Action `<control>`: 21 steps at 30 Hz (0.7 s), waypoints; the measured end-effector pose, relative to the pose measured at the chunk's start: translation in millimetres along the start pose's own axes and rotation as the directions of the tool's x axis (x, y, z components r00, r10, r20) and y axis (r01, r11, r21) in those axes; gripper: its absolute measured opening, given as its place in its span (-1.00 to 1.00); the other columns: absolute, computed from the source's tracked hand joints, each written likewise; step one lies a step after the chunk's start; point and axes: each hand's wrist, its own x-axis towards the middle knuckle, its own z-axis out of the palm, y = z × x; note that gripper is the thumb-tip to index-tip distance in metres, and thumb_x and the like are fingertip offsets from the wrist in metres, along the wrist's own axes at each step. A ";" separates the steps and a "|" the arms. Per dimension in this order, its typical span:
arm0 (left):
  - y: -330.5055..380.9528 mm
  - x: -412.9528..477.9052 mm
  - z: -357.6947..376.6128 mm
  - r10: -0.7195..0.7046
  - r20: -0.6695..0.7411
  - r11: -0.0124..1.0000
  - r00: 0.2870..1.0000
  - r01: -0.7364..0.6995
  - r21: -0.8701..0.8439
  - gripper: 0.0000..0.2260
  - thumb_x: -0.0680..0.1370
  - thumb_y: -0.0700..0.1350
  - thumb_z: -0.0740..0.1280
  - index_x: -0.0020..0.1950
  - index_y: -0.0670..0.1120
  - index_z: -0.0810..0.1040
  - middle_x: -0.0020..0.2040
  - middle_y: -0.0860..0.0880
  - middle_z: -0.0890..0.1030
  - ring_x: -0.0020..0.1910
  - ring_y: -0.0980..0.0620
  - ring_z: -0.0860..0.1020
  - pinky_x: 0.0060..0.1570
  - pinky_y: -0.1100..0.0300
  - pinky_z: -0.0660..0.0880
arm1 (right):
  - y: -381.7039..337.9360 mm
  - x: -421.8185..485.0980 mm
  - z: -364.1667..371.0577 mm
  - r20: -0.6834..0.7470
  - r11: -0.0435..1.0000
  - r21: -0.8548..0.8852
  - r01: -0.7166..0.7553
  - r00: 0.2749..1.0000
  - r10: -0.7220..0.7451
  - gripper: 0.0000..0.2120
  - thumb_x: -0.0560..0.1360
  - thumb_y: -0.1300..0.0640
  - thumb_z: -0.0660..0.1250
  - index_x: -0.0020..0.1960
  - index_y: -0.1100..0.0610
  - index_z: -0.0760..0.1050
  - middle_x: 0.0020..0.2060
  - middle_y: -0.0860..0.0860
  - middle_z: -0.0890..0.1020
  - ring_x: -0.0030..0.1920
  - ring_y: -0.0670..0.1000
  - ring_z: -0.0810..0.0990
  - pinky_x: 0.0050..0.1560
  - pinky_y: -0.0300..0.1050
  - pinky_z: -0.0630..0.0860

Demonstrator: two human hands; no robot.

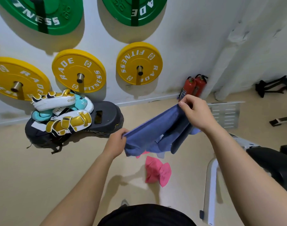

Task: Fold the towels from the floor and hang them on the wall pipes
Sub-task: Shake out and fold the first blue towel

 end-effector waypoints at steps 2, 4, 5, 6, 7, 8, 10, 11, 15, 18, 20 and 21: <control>-10.1 -2.4 -9.4 -0.012 -0.049 1.000 0.999 0.012 -0.003 -0.76 0.60 -0.27 0.19 -0.01 0.04 0.56 -0.08 0.06 0.63 -0.07 -0.01 0.58 -0.15 0.17 0.51 | 13.4 -2.1 -3.6 -0.058 0.997 -0.033 -0.075 0.996 0.073 -0.81 0.58 0.00 0.25 -0.20 0.00 0.46 -0.31 -0.06 0.57 -0.21 0.03 0.53 -0.15 0.01 0.47; -10.6 -4.5 -15.3 -0.018 -0.073 0.999 0.997 0.015 -0.048 -0.76 0.59 -0.29 0.22 0.00 0.02 0.57 -0.07 0.05 0.63 -0.06 -0.01 0.56 -0.17 0.23 0.46 | 24.8 -7.9 -2.7 -0.086 0.981 -0.052 -0.185 0.980 0.181 -0.81 0.57 -0.03 0.25 -0.19 -0.01 0.46 -0.28 -0.06 0.60 -0.17 0.06 0.55 -0.12 0.04 0.51; -5.3 -4.6 -15.7 -0.010 -0.067 0.998 0.998 0.005 -0.061 -0.77 0.58 -0.31 0.24 0.02 0.00 0.58 -0.06 0.04 0.64 -0.04 0.00 0.56 -0.14 0.21 0.44 | 27.7 -12.2 0.6 -0.086 0.972 -0.046 -0.230 0.970 0.225 -0.81 0.56 -0.03 0.25 -0.20 0.00 0.47 -0.27 -0.04 0.61 -0.16 0.08 0.56 -0.11 0.04 0.52; 3.8 -4.5 -13.7 0.010 -0.050 0.997 0.999 -0.014 -0.071 -0.78 0.57 -0.31 0.26 0.05 -0.02 0.58 -0.05 0.04 0.64 -0.04 0.03 0.56 -0.10 0.20 0.43 | 27.8 -17.1 5.7 -0.065 0.967 -0.032 -0.252 0.966 0.250 -0.80 0.55 -0.03 0.26 -0.21 0.01 0.47 -0.28 -0.02 0.61 -0.16 0.10 0.57 -0.12 0.04 0.52; 14.9 -4.8 -9.8 0.042 -0.023 0.995 0.999 -0.044 -0.086 -0.78 0.56 -0.30 0.28 0.07 -0.02 0.59 -0.08 0.05 0.64 -0.07 0.10 0.56 -0.08 0.23 0.41 | 25.5 -22.2 13.7 -0.013 0.969 -0.020 -0.248 0.969 0.248 -0.80 0.54 -0.02 0.28 -0.23 0.02 0.49 -0.29 0.00 0.62 -0.17 0.10 0.59 -0.13 0.01 0.51; 27.5 -6.0 -4.0 0.084 0.004 0.990 0.996 -0.083 -0.114 -0.79 0.55 -0.29 0.30 0.09 -0.03 0.59 -0.16 0.08 0.61 -0.14 0.18 0.54 -0.10 0.29 0.39 | 20.1 -27.9 22.9 0.064 0.976 -0.013 -0.219 0.974 0.219 -0.80 0.54 0.00 0.30 -0.24 0.02 0.51 -0.29 0.02 0.64 -0.19 0.08 0.60 -0.15 -0.02 0.49; 51.6 -9.8 9.5 0.179 0.043 0.970 0.983 -0.169 -0.173 -0.77 0.56 -0.27 0.33 0.15 -0.02 0.57 -0.29 0.12 0.53 -0.28 0.24 0.49 -0.19 0.40 0.36 | 7.6 -39.2 42.8 0.208 0.988 0.027 -0.151 0.968 0.142 -0.83 0.54 0.06 0.34 -0.22 0.01 0.57 -0.28 0.01 0.66 -0.20 0.03 0.60 -0.15 -0.06 0.48; 60.5 -11.3 16.7 0.224 0.061 0.958 0.973 -0.209 -0.197 -0.73 0.56 -0.25 0.34 0.22 -0.01 0.55 -0.30 0.11 0.52 -0.28 0.23 0.49 -0.19 0.42 0.36 | 2.5 -43.8 51.3 0.250 0.990 0.067 -0.127 0.962 0.106 -0.86 0.55 0.08 0.34 -0.19 0.02 0.60 -0.29 -0.03 0.66 -0.20 -0.01 0.60 -0.14 -0.07 0.48; 76.6 -18.0 40.6 0.299 0.111 0.927 0.948 -0.262 -0.267 -0.67 0.53 -0.20 0.40 0.29 0.00 0.57 -0.20 0.05 0.58 -0.26 0.22 0.51 -0.20 0.41 0.42 | -0.8 -56.2 67.5 0.330 0.972 0.202 -0.118 0.943 0.045 -0.89 0.54 0.14 0.37 -0.12 0.03 0.66 -0.33 -0.16 0.62 -0.28 -0.21 0.50 -0.19 -0.25 0.39; 75.6 -22.6 46.9 0.275 0.026 0.932 0.961 -0.260 -0.254 -0.88 0.50 -0.20 0.42 0.02 -0.05 0.67 -0.26 0.11 0.60 -0.26 0.17 0.51 -0.12 0.27 0.45 | -0.9 -63.5 69.3 0.327 0.963 0.238 -0.126 0.944 0.043 -0.92 0.51 0.09 0.40 -0.14 -0.01 0.65 -0.31 -0.16 0.65 -0.24 -0.16 0.54 -0.16 -0.19 0.47; 72.0 -24.2 43.2 0.239 0.001 0.944 0.971 -0.232 -0.234 -0.93 0.50 -0.17 0.43 -0.04 -0.03 0.67 -0.29 0.10 0.60 -0.27 0.13 0.52 -0.14 0.25 0.47 | 1.3 -67.3 70.4 0.312 0.961 0.237 -0.145 0.948 0.066 -0.90 0.49 0.08 0.43 -0.20 -0.05 0.60 -0.32 -0.16 0.64 -0.28 -0.18 0.53 -0.18 -0.21 0.48; 70.2 -24.6 39.9 0.237 0.004 0.946 0.972 -0.230 -0.227 -0.93 0.51 -0.16 0.43 -0.05 -0.01 0.66 -0.28 0.07 0.61 -0.26 0.12 0.53 -0.14 0.25 0.49 | 3.5 -69.2 70.7 0.310 0.962 0.227 -0.153 0.948 0.078 -0.87 0.48 0.09 0.44 -0.23 -0.07 0.57 -0.33 -0.16 0.62 -0.32 -0.19 0.51 -0.21 -0.22 0.47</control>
